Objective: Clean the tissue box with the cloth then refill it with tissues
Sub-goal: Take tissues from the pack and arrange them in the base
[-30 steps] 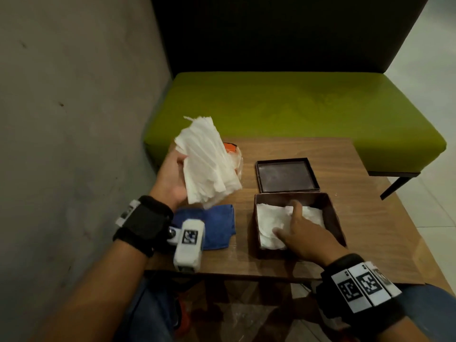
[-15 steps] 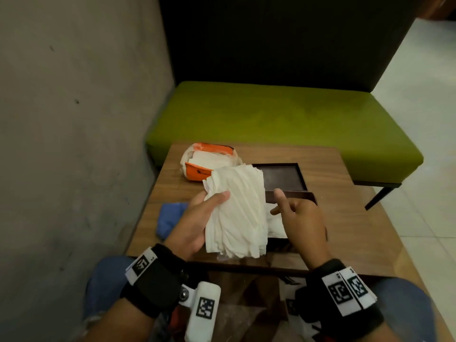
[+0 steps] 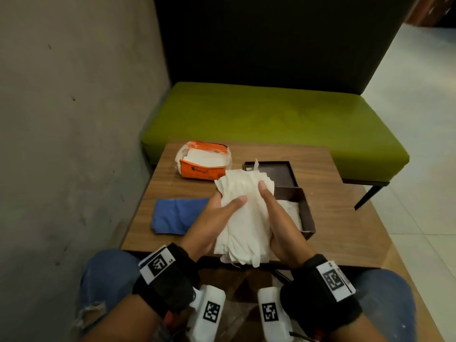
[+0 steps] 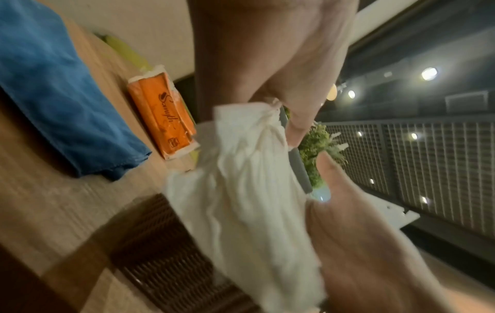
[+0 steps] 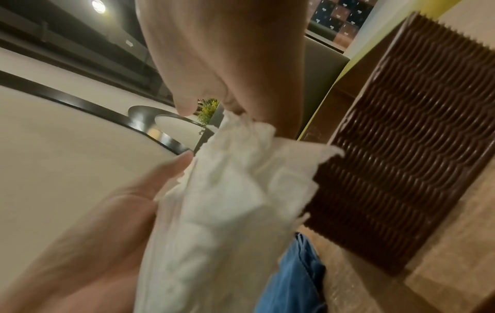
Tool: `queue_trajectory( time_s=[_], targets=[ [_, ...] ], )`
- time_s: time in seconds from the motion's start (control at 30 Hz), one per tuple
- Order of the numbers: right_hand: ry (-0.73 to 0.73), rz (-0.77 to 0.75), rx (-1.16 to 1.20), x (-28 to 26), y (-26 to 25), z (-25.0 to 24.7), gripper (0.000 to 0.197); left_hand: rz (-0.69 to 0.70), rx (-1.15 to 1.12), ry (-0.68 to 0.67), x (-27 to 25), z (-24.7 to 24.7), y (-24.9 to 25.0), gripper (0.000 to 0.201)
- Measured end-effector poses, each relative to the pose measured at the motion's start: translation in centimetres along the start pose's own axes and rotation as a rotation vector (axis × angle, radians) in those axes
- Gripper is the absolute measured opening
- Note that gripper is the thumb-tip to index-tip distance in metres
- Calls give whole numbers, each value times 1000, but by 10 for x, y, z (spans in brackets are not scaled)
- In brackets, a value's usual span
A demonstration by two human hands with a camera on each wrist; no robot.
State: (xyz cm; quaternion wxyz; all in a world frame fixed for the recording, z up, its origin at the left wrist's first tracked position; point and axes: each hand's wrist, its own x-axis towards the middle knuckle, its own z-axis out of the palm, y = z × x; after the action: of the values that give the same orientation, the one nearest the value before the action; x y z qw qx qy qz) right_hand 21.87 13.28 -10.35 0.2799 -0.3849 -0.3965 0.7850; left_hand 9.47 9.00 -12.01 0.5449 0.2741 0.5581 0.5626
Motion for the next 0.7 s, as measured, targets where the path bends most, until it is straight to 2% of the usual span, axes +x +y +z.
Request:
queue_trajectory(
  time_s=[0.1,0.27,0.4,0.53,0.6,0.7],
  targets=[
    [16,-9,-79,1,3,-2,35,9,123,-23,-1,3,4,43],
    [73,-16,-15,5,-2,-20,37,22,83,-92,0,-12,18,38],
    [147,-120,201,8,-5,-23,33,30,-146,21,-6,-19,8,42],
    [156,-124,317,7,3,-14,32,-41,-369,-41,-17,-7,-8,60],
    [136,-118,310,5,7,-11,33,-27,-411,-31,-18,1,-9,55],
    [80,-131,254,-1,4,-18,32,68,-297,77,-14,2,-7,38]
  ],
)
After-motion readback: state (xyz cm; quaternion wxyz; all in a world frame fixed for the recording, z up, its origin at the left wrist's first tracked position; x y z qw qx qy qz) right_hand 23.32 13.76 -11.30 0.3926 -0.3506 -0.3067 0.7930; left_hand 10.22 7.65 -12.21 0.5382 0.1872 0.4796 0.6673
